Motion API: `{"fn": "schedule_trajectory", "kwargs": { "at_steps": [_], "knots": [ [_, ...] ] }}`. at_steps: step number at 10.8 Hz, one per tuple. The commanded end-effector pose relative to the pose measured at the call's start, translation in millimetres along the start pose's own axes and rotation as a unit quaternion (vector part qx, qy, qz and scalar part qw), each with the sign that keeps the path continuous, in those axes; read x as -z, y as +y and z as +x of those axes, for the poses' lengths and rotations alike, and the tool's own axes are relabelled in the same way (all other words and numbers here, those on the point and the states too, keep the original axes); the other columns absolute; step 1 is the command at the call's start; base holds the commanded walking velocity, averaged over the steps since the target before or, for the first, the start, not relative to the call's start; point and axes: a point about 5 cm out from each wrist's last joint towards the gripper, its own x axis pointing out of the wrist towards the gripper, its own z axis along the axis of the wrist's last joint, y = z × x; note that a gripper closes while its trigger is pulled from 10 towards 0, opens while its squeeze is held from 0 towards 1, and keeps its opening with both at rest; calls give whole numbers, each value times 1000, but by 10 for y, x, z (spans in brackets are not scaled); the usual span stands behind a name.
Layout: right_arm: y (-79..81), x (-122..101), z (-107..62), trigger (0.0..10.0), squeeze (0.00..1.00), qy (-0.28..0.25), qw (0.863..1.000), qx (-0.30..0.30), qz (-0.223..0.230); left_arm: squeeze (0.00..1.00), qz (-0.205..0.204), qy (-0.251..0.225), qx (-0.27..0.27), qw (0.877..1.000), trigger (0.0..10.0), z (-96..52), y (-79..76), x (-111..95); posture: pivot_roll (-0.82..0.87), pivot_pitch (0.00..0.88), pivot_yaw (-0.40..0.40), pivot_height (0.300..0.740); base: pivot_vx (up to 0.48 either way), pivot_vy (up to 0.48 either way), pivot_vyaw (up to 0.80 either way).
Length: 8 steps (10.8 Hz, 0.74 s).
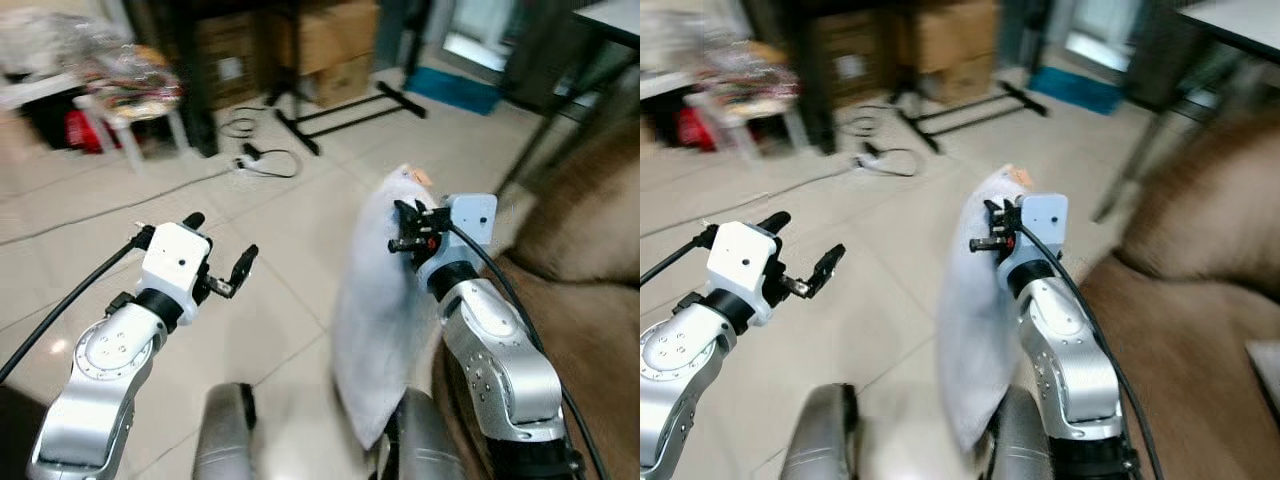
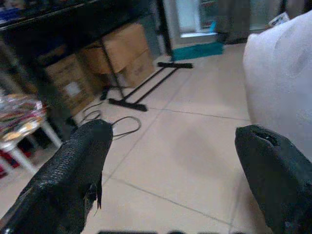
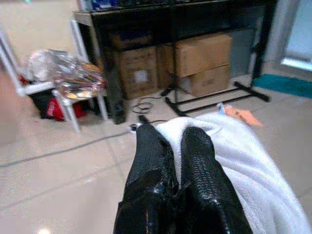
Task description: Move the pillow to the sofa from floor
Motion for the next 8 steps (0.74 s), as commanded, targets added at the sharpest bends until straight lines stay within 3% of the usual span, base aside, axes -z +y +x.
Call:
{"fn": "schedule_trajectory", "kwargs": {
  "at_steps": [1,3,5,8],
  "knots": [
    [-45,-119,-17,10000,0,-25,1000,9,12,0,3,0,-3,1000,10000,3,5,-6,-8,0,-45,598,0,0,0],
    [-27,-127,-15,10000,0,-26,1000,2,-7,0,5,0,-1,1000,10000,9,12,-9,-10,0,-42,617,0,0,0],
    [-40,-113,-19,10000,0,-25,999,12,21,0,5,1,0,1000,10000,12,15,-10,-10,0,-42,636,0,0,0],
    [-25,-126,-8,10000,0,-26,1000,7,5,0,5,2,1,1000,10000,11,14,-1,-10,0,-42,675,0,0,0]
  ]
}}
